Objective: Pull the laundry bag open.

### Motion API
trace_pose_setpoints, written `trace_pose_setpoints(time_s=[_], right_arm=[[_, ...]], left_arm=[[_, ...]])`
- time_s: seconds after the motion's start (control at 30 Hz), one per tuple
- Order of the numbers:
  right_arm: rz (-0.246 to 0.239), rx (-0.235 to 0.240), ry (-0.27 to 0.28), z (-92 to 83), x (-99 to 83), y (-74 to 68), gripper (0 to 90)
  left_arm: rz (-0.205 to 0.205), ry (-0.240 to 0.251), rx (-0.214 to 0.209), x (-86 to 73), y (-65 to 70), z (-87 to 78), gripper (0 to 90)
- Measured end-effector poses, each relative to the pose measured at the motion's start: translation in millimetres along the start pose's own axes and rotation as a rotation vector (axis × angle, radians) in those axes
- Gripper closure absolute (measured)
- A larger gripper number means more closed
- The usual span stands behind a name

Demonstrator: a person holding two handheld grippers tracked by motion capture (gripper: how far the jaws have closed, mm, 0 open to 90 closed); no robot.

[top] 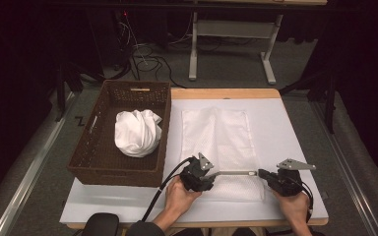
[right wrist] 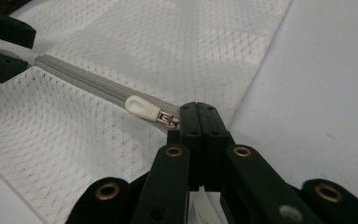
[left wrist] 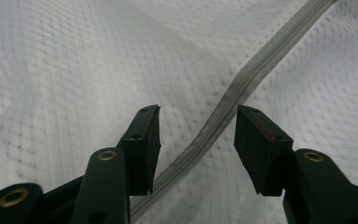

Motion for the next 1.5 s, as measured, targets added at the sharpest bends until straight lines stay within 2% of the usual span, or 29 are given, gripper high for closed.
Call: trace_pose_setpoints(time_s=[0.43, 0.6, 0.83, 1.0, 1.17, 1.33, 1.43, 1.5], right_arm=[[0.003, -0.005, -0.041, 9.2, -3.7, 0.4, 90.0], [-0.014, -0.009, -0.069, 14.7, -5.3, -1.1, 90.0], [-0.013, -0.017, -0.07, 16.4, -5.1, -1.3, 90.0], [-0.011, -0.023, -0.077, 18.5, -6.0, -1.3, 90.0], [-0.013, -0.02, -0.075, 18.7, -6.7, -0.7, 90.0], [-0.007, -0.013, -0.078, 18.6, -6.8, 0.0, 90.0], [0.008, -0.001, -0.075, 18.6, -7.0, 1.2, 90.0], [0.002, -0.009, -0.081, 18.6, -7.5, 0.7, 90.0]], left_arm=[[0.012, 0.011, -0.058, 18.4, 20.1, 8.2, 48.3], [0.01, 0.003, -0.066, 20.8, 24.3, 13.2, 49.4], [0.017, -0.002, -0.073, 27.6, 30.2, 17.4, 52.2], [0.022, 0.028, -0.075, 37.3, 34.2, 13.2, 52.8], [0.023, 0.032, -0.07, 39.1, 35.0, 11.2, 53.0], [0.004, 0.067, -0.08, 45.3, 33.5, 1.6, 53.2], [0.017, 0.07, -0.08, 49.3, 35.2, -1.6, 53.1], [0.017, 0.074, -0.082, 50.6, 35.8, -2.9, 53.1]])
Point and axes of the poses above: each handheld gripper's, and its own axes: z roughly forward along the jaws, x roughly out of its top, y roughly to its right, the point moved 6 cm from there along z, roughly forward along the jaws, and after that the axes turned 12 degrees about x, right-handed, at the moved point
